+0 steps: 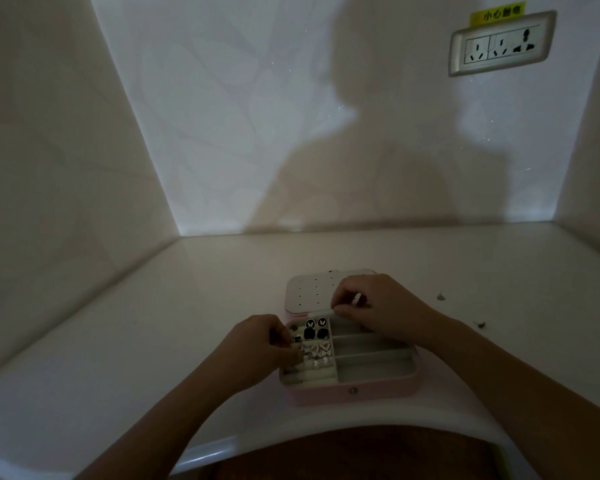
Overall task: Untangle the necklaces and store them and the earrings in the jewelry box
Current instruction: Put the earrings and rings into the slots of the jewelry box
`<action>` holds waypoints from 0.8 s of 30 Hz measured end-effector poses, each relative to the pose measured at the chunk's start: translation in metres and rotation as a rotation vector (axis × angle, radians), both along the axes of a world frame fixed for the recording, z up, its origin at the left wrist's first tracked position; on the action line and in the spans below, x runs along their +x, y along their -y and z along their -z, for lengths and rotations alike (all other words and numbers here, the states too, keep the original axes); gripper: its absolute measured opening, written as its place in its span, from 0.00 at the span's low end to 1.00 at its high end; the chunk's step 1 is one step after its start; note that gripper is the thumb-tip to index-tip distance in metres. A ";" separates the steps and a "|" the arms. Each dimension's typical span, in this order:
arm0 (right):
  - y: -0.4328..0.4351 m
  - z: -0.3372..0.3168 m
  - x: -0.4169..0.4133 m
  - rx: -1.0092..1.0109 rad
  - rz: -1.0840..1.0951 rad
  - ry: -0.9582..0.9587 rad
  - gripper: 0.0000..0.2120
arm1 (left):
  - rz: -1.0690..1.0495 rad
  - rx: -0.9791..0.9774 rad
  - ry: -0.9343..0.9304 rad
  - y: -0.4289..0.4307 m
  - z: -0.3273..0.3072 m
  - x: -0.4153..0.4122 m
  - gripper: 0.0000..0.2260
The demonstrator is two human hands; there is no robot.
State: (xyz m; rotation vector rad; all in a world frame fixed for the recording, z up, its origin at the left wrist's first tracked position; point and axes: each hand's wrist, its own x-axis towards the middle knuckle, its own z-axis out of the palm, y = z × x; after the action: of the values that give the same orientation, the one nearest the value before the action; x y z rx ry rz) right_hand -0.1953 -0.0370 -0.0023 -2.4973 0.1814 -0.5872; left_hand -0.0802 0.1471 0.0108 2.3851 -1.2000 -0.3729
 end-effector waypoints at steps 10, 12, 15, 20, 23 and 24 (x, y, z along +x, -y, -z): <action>0.016 -0.029 -0.018 0.096 0.008 -0.105 0.04 | 0.169 -0.050 -0.007 0.008 -0.019 -0.002 0.07; 0.025 -0.036 -0.030 0.056 0.023 -0.166 0.04 | 0.182 -0.105 -0.016 0.014 -0.025 -0.001 0.05; 0.048 -0.045 -0.053 0.026 0.088 -0.309 0.05 | 0.255 -0.163 -0.029 0.031 -0.035 -0.006 0.03; 0.085 -0.045 -0.094 0.122 0.174 -0.609 0.10 | 0.477 -0.129 0.042 0.074 -0.041 -0.024 0.09; 0.094 -0.044 -0.112 0.163 0.233 -0.716 0.09 | 0.573 -0.091 0.066 0.100 -0.039 -0.033 0.10; 0.097 -0.045 -0.117 0.169 0.268 -0.735 0.10 | 0.594 -0.075 0.070 0.108 -0.039 -0.035 0.10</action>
State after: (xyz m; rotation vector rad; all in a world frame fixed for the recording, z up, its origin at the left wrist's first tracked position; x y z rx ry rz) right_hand -0.3120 -0.1337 0.0425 -2.4220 0.8097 0.2693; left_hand -0.1156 0.0387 0.0493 1.9504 -1.9121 -0.4154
